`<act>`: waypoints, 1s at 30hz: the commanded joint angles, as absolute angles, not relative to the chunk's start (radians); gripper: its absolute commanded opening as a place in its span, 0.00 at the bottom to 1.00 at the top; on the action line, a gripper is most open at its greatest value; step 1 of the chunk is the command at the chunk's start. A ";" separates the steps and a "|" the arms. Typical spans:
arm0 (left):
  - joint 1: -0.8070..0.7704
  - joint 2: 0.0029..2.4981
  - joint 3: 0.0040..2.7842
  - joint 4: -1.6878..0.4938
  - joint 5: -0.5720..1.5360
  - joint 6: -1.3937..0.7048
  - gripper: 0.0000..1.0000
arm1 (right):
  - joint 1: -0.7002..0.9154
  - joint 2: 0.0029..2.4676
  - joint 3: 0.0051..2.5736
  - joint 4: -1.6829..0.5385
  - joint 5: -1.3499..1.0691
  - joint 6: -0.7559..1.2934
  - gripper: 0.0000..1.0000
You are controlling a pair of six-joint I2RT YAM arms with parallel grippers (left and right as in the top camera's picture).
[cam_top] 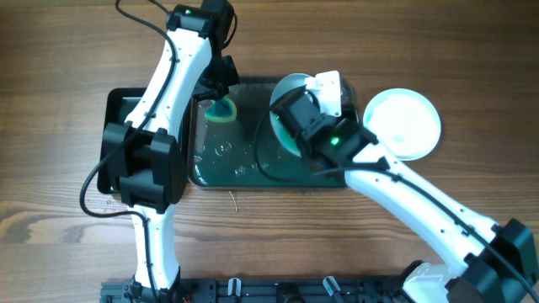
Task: Clean dirty plates on tray and stack at the side
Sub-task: 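Lift the plate with the right gripper and stack it right of tray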
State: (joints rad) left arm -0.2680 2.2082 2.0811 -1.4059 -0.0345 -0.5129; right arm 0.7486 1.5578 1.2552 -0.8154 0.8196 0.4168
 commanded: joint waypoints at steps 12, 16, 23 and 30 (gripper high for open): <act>-0.270 2.188 2.098 -1.397 -0.023 -0.498 0.04 | 0.939 1.528 1.258 -0.689 1.349 0.213 0.04; -0.270 2.188 2.098 -1.398 -0.023 -0.498 0.04 | 0.908 1.528 1.258 -0.734 1.040 0.299 0.05; -0.270 2.188 2.098 -1.397 -0.023 -0.498 0.04 | 0.663 1.519 1.258 -0.823 0.385 0.504 0.04; -0.270 2.188 2.098 -1.397 -0.023 -0.498 0.04 | 0.218 1.455 1.258 -0.829 -0.127 0.486 0.04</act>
